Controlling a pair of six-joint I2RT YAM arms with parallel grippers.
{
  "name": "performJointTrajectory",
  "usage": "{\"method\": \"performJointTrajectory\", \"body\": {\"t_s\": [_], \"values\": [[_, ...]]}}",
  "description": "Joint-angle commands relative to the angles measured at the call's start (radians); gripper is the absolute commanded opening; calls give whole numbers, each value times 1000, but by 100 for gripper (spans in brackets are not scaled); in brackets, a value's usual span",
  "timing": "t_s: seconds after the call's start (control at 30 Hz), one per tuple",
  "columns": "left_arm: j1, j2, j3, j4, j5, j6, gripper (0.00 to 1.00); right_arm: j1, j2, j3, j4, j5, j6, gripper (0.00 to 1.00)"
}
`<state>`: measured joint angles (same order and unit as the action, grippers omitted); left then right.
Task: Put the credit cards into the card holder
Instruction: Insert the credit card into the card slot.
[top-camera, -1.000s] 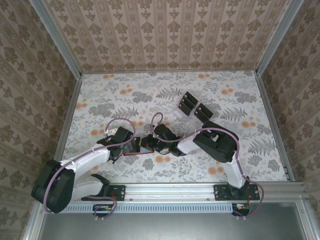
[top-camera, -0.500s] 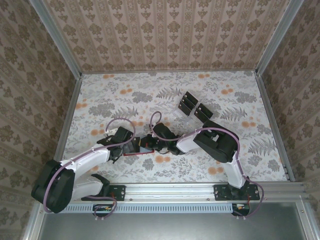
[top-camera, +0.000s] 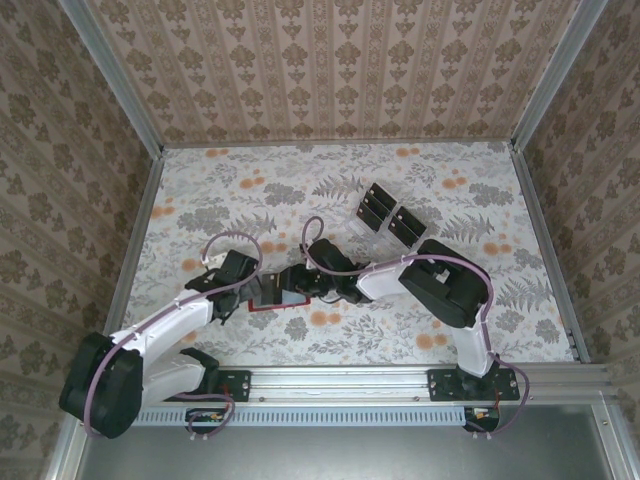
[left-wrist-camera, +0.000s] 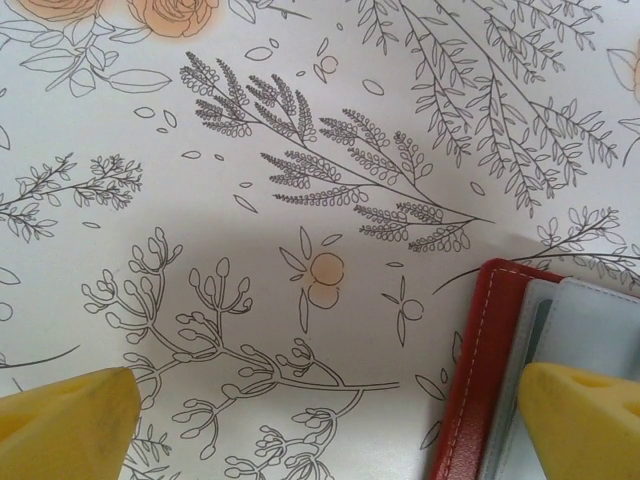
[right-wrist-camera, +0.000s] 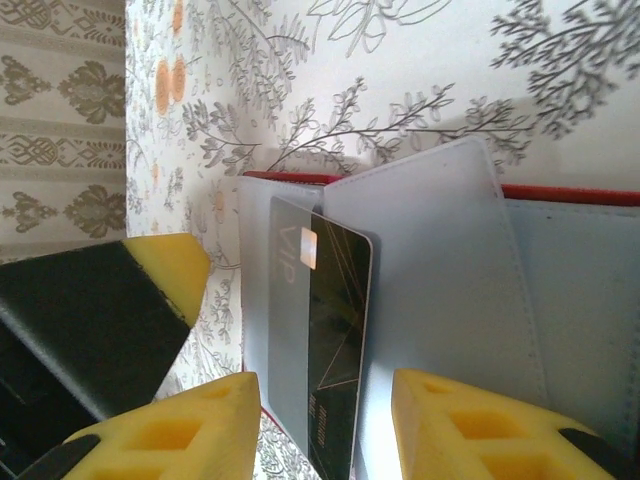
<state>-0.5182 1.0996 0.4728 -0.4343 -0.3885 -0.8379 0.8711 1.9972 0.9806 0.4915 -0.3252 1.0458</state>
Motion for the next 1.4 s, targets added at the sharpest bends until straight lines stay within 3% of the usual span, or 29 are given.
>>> {"method": "performJointTrajectory", "body": {"t_s": [0.0,0.5,1.13,1.37], "values": [[6,2,30,-20,7,14,100,-24,6,-22,-147,48,-41,41],[1,36,35,31,66,69,100,-109,-91,-114,-277,99,-105,39],[-16,197,95,110,118,118,100,-109,-76,28,-387,79,-179,33],[-20,234,95,130,128,120,100,-108,-58,51,-387,60,-178,24]]}}
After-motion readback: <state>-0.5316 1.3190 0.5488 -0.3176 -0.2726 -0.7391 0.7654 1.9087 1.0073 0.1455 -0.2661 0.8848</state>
